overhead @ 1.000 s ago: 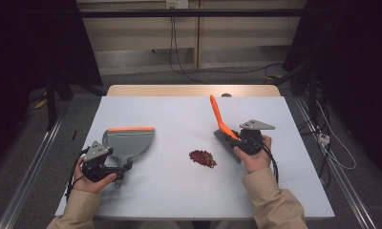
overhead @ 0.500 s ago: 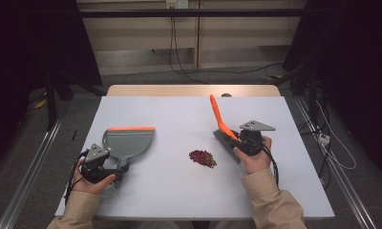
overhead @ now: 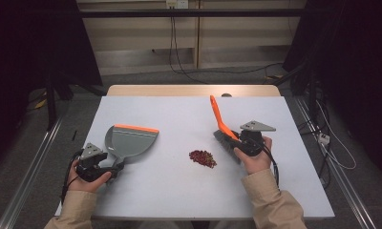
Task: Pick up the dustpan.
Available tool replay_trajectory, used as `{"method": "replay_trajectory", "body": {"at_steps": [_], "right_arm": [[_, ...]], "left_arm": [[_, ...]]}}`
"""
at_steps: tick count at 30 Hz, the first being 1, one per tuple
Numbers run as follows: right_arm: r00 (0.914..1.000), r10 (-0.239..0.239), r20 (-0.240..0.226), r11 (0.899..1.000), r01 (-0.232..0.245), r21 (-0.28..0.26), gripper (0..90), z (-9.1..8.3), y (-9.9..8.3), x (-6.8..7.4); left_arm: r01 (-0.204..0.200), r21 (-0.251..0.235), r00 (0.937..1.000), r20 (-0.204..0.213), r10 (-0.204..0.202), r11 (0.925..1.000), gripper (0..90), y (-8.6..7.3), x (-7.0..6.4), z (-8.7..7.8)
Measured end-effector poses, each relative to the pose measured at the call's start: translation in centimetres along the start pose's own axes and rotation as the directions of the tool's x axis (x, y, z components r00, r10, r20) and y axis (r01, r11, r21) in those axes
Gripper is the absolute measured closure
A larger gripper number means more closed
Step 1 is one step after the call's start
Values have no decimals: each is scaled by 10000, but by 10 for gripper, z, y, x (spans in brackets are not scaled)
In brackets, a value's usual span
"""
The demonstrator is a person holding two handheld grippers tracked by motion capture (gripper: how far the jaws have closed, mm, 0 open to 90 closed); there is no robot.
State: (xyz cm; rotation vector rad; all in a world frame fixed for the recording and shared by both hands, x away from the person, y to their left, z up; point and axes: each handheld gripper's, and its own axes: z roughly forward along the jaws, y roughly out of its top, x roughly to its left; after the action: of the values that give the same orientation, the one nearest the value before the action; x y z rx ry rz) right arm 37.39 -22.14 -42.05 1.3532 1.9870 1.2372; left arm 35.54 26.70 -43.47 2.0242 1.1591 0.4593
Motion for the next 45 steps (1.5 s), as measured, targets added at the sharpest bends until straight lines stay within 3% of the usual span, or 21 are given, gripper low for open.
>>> {"method": "replay_trajectory", "body": {"at_steps": [4, 10, 13, 15, 17, 19, 22, 26, 29, 31, 34, 40, 45], "right_arm": [[10000, -29, -6, 10000, 29, -16, 709, -1, 0, 0], [10000, 14, 28, 10000, -14, -28, 709, -1, -1, -1], [10000, 33, 26, 10000, -33, -28, 709, -2, -1, -1], [10000, 71, 60, 10000, -71, -47, 709, -2, -1, -2], [9999, 145, 46, 9999, -145, -65, 709, -3, -2, -4], [9998, 164, 90, 9998, -163, -84, 709, -3, -2, -4], [9998, 164, 102, 9998, -162, -129, 709, -4, -2, -4], [9998, 133, 114, 9998, -131, -143, 709, -4, -2, -4], [9997, 176, 147, 9997, -174, -168, 709, -5, -2, -5], [9997, 108, 230, 9997, -102, -231, 709, -6, -2, -6], [9996, 94, 274, 9998, -89, -189, 709, -5, -2, -5], [9994, -27, 357, 9998, 34, -209, 709, -1, -4, 1], [9993, -159, 350, 9996, 167, -210, 709, 3, -5, 6]], "left_arm": [[205, 89, 9997, 91, -205, 9998, 305, 2, 1, 2], [319, 906, 9994, -160, -306, 9954, 375, 8, -5, 20], [237, 1267, 9993, 260, -272, 9917, 542, 11, -6, 24], [23, 1301, 10000, 11, -24, 9915, 614, 11, -4, 25], [208, 1239, 9994, 251, -241, 9921, 624, 12, 1, 24], [78, 1142, 9997, 223, -105, 9934, 628, 14, 1, 21], [-30, 1123, 9984, 564, -34, 9937, 631, 16, 0, 18], [-471, 904, 9939, 1040, 376, 9948, 631, 20, -5, 11], [-827, 859, 9818, 1777, 664, 9929, 631, 23, -12, 3], [-1020, 793, 9675, 2399, 804, 9916, 631, 24, -17, -1], [-1425, 787, 9472, 3002, 1129, 9867, 630, 24, -26, -2], [-2150, 771, 9050, 3905, 1689, 9736, 630, 24, -50, -2], [-2613, 922, 8778, 4367, 1968, 9608, 630, 22, -64, 2]]}}
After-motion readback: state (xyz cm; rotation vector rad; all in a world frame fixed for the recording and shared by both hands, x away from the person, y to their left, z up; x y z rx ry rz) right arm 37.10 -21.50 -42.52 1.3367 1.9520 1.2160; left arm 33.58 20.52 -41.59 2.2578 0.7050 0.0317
